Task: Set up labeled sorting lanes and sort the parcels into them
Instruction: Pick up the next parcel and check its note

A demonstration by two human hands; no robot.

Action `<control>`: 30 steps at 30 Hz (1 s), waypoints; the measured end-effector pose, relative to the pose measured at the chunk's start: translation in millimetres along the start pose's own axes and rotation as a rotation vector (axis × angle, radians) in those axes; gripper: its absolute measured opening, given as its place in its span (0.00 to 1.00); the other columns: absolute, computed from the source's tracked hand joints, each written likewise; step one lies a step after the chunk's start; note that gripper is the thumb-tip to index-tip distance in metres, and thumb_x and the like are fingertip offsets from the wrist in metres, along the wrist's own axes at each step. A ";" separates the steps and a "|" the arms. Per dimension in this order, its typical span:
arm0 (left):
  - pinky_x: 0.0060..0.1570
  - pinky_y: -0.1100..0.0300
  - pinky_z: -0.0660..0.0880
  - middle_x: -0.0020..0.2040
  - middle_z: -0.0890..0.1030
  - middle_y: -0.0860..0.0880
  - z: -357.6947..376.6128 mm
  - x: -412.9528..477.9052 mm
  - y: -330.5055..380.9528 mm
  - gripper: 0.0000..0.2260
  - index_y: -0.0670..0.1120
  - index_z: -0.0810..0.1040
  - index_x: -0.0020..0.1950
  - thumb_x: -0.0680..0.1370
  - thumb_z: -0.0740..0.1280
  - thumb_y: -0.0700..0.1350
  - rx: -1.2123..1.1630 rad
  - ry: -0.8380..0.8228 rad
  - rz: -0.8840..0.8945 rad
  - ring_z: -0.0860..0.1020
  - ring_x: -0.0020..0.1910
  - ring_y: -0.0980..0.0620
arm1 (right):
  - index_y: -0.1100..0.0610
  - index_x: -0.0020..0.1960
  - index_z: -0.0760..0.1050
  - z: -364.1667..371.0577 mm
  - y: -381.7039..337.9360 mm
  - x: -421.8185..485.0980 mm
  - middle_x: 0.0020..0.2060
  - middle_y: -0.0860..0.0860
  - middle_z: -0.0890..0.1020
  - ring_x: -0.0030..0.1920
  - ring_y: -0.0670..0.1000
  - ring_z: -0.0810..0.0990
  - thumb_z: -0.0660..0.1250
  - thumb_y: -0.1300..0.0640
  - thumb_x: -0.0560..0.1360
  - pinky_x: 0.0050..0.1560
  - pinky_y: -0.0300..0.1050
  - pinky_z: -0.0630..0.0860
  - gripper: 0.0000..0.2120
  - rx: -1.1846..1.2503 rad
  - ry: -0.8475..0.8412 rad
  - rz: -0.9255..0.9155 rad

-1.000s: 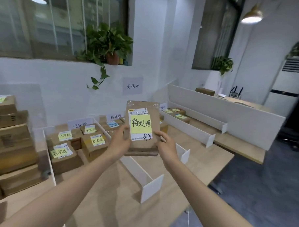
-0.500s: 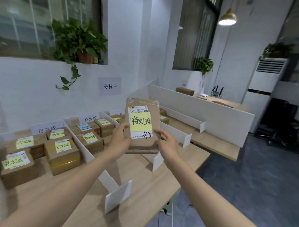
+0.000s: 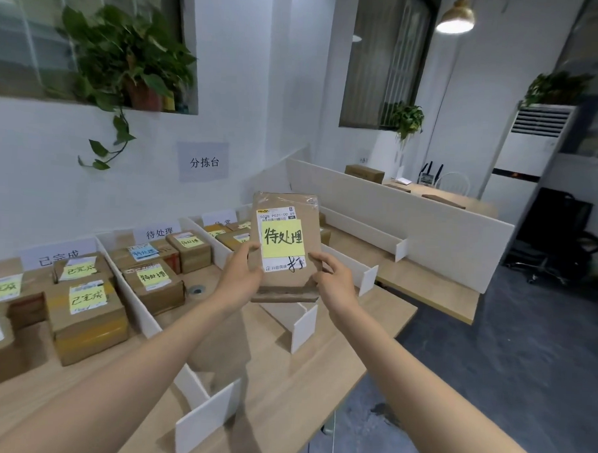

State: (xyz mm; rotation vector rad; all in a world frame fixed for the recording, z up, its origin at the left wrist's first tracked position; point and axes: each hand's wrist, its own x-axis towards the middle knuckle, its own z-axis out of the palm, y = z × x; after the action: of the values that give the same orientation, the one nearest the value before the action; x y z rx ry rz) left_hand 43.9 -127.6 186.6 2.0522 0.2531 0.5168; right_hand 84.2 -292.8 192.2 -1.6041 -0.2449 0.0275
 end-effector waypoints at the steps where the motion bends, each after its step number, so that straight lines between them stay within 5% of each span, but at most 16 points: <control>1: 0.60 0.54 0.70 0.69 0.67 0.46 2.5 10.9 -0.1 0.20 0.51 0.66 0.67 0.78 0.60 0.36 -0.008 0.005 0.010 0.69 0.65 0.48 | 0.52 0.56 0.76 0.2 -0.6 11.9 0.57 0.53 0.79 0.53 0.51 0.77 0.55 0.74 0.72 0.35 0.31 0.72 0.23 -0.006 -0.005 -0.012; 6: 0.34 0.69 0.67 0.70 0.67 0.49 7.3 68.3 -3.8 0.20 0.50 0.66 0.69 0.79 0.59 0.36 -0.022 0.051 0.008 0.71 0.43 0.63 | 0.52 0.56 0.77 11.6 -6.7 75.2 0.56 0.50 0.78 0.52 0.46 0.77 0.56 0.74 0.72 0.39 0.34 0.73 0.23 -0.016 -0.043 -0.039; 8: 0.35 0.68 0.68 0.70 0.67 0.49 6.0 90.0 -7.3 0.20 0.50 0.65 0.70 0.79 0.59 0.36 -0.029 0.069 -0.010 0.71 0.43 0.63 | 0.52 0.55 0.77 19.6 -5.5 98.2 0.56 0.50 0.79 0.51 0.45 0.78 0.55 0.74 0.72 0.42 0.36 0.74 0.24 -0.011 -0.050 -0.053; 14: 0.62 0.53 0.70 0.69 0.67 0.48 -3.8 138.3 -22.8 0.21 0.50 0.65 0.69 0.78 0.60 0.36 -0.007 0.105 -0.016 0.67 0.67 0.49 | 0.50 0.54 0.78 47.8 -0.6 155.7 0.58 0.52 0.79 0.57 0.51 0.77 0.56 0.75 0.71 0.45 0.41 0.76 0.25 -0.016 -0.078 -0.058; 16: 0.59 0.53 0.73 0.69 0.67 0.48 -8.4 146.6 -31.5 0.20 0.50 0.65 0.69 0.78 0.60 0.36 -0.016 0.124 -0.022 0.69 0.66 0.47 | 0.51 0.55 0.78 58.0 0.2 166.3 0.57 0.51 0.78 0.57 0.50 0.77 0.56 0.74 0.72 0.45 0.38 0.76 0.24 -0.015 -0.109 -0.059; 18: 0.46 0.62 0.74 0.69 0.67 0.48 -14.1 151.5 -40.2 0.21 0.50 0.65 0.69 0.78 0.60 0.36 -0.021 0.148 -0.042 0.72 0.61 0.47 | 0.54 0.58 0.77 70.2 1.8 173.7 0.55 0.48 0.77 0.56 0.48 0.75 0.56 0.74 0.72 0.42 0.34 0.74 0.24 -0.033 -0.139 -0.055; 21: 0.35 0.69 0.66 0.67 0.67 0.49 -23.7 157.9 -53.8 0.20 0.51 0.64 0.70 0.79 0.59 0.37 -0.001 0.165 -0.086 0.72 0.46 0.61 | 0.53 0.58 0.77 91.2 10.8 186.7 0.56 0.49 0.78 0.58 0.49 0.76 0.56 0.74 0.72 0.47 0.38 0.76 0.24 -0.023 -0.166 -0.047; 26: 0.40 0.62 0.72 0.66 0.70 0.46 -40.6 168.3 -73.4 0.20 0.50 0.65 0.68 0.78 0.59 0.36 -0.001 0.221 -0.133 0.74 0.43 0.60 | 0.47 0.50 0.77 126.3 26.8 207.7 0.58 0.49 0.79 0.56 0.51 0.79 0.57 0.73 0.71 0.52 0.45 0.79 0.23 -0.023 -0.219 -0.006; 30: 0.37 0.63 0.73 0.66 0.69 0.47 -50.1 178.1 -93.5 0.21 0.50 0.66 0.68 0.77 0.60 0.34 0.042 0.265 -0.183 0.75 0.44 0.54 | 0.51 0.57 0.77 146.0 33.6 218.6 0.58 0.47 0.76 0.59 0.47 0.74 0.57 0.74 0.72 0.38 0.26 0.73 0.24 -0.021 -0.301 0.006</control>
State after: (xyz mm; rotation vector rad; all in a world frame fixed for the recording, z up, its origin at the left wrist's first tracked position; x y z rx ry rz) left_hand 181.9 26.5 174.2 1.9748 0.6080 0.6732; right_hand 277.6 -112.0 180.5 -1.6193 -0.4745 0.2739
